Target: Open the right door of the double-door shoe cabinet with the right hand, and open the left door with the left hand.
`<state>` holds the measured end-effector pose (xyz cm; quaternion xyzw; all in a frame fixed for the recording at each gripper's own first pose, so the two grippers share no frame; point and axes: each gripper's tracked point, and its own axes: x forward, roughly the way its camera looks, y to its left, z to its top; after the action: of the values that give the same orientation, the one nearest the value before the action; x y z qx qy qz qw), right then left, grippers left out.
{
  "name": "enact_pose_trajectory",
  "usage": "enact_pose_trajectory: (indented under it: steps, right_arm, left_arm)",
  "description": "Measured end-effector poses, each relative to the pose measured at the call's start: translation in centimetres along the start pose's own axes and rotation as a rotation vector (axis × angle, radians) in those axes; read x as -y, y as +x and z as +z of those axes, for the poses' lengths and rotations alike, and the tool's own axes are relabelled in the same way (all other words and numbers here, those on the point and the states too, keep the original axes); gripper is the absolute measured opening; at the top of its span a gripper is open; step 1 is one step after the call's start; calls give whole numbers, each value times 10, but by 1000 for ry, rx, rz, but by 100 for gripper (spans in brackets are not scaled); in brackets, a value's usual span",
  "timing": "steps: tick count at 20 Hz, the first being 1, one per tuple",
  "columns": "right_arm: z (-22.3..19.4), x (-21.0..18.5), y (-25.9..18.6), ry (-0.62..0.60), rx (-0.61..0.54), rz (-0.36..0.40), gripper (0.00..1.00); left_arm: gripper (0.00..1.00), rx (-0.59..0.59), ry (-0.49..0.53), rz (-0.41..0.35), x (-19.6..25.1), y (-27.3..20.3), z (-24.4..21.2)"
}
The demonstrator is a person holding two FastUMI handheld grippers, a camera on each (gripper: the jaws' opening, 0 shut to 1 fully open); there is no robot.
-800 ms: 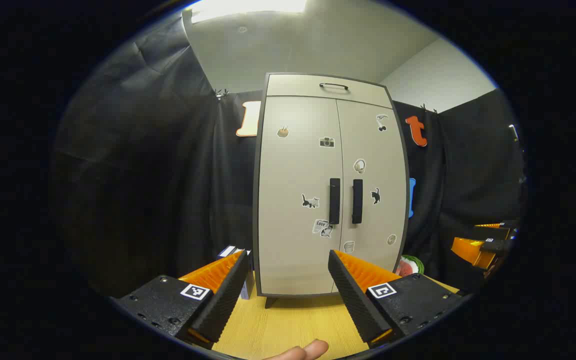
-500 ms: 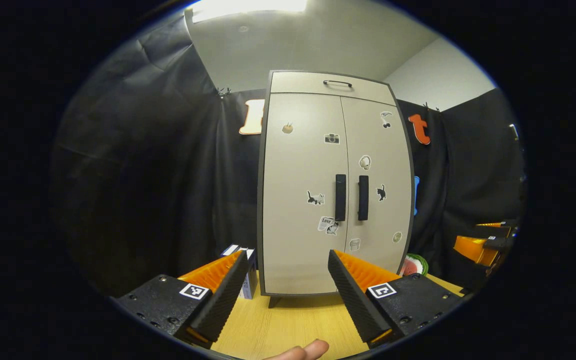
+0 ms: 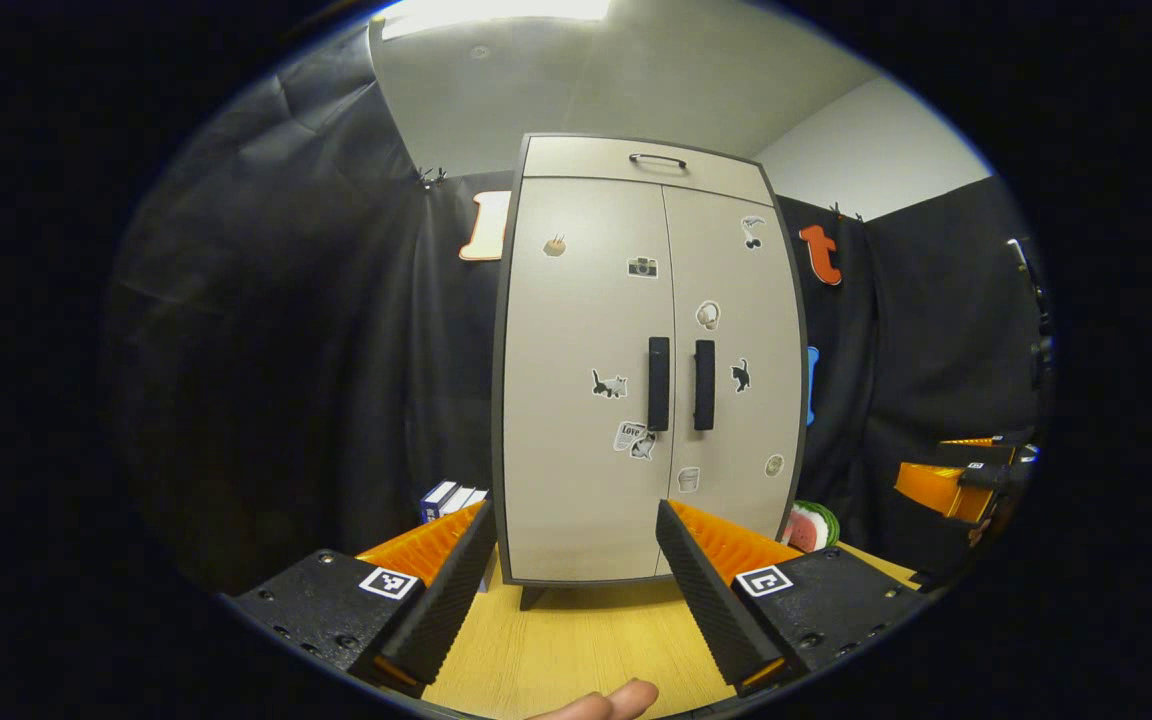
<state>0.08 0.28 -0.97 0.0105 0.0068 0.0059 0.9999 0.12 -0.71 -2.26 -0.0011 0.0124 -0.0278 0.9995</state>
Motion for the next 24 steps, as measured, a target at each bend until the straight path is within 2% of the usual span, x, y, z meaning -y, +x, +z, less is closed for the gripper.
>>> enact_pose_trajectory:
  steps: [1, 3, 6, 7, 11, 12, 13, 14, 16, 17, 21, 24]
  right_arm:
    - [1, -1, -1, 2, 1, 3, 98]
    - [2, 0, 2, 2, 5, 0, 98]
    - [7, 0, 15, 11, 17, -10, 99]
    - [12, 0, 22, 12, 24, -12, 95]
    - [31, -4, 61, 13, 41, 1, 95]
    - [39, -8, 72, 17, 51, 10, 99]
    - [46, -13, 84, 13, 58, 23, 95]
    - [53, -15, 97, 15, 73, 24, 98]
    - [64, -23, 124, 13, 83, 35, 99]
    - [68, -31, 139, 16, 81, 48, 95]
    - [88, -68, 187, 24, 99, 144, 99]
    - [100, -92, 218, 57, 104, 181, 98]
  left_arm:
    - [99, -3, -1, 3, -1, 1, -2]
    - [99, -5, 3, -2, 0, 2, -4]
    - [100, -11, 23, -44, 8, 4, -9]
    - [99, -13, 25, -47, 7, 5, -12]
    - [99, -18, 49, -48, 5, 5, -22]
    - [99, -18, 45, -50, 5, 5, -24]
    - [100, -21, 39, -58, 5, 5, -28]
    - [99, -25, 33, -66, 6, 5, -30]
    - [100, -33, 27, -80, 5, 5, -35]
    - [99, -34, 25, -79, 2, 5, -37]
    - [100, -17, 12, -65, -13, 3, -34]
    - [99, 1, 1, -49, -27, 0, -27]
